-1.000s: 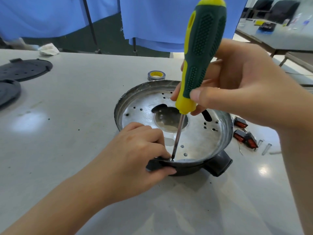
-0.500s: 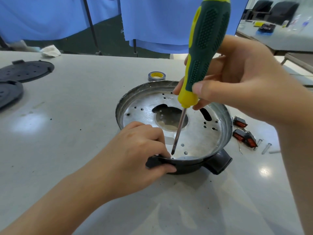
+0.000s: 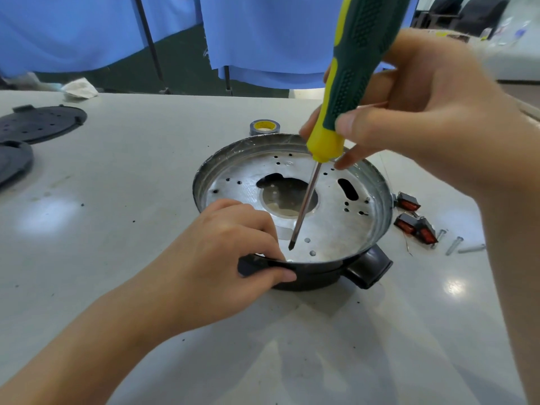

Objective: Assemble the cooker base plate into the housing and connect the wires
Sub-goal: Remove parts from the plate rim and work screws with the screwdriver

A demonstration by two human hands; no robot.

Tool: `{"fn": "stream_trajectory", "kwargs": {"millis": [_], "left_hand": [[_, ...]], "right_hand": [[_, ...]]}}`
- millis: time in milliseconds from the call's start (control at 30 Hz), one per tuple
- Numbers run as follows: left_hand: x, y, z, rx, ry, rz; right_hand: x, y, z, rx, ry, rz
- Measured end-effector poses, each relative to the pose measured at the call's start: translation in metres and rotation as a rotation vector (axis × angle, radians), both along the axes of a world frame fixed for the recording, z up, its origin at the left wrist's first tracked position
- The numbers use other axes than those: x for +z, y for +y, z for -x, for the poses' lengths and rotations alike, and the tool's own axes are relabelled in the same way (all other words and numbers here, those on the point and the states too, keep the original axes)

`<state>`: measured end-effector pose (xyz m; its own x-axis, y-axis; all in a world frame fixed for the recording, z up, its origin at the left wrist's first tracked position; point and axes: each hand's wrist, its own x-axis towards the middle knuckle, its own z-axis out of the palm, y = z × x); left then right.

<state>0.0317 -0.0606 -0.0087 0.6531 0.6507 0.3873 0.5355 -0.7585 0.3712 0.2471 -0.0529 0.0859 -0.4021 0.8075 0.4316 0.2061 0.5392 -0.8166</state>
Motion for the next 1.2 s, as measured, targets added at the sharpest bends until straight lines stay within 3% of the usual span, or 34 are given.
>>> {"fn": "stream_trajectory", "kwargs": {"millis": [733,1033,1200], "left_hand": [[-0.001,0.001,-0.001,-0.004,0.067,0.041],[-0.001,0.001,0.000,-0.009,0.046,0.036],[-0.001,0.001,0.000,0.002,0.035,0.022]], "right_hand": [[-0.005,0.000,0.008,0.014,-0.098,0.065],[-0.009,0.001,0.021,-0.158,-0.279,-0.076],[-0.021,0.003,0.034,-0.304,-0.239,-0.163]]}}
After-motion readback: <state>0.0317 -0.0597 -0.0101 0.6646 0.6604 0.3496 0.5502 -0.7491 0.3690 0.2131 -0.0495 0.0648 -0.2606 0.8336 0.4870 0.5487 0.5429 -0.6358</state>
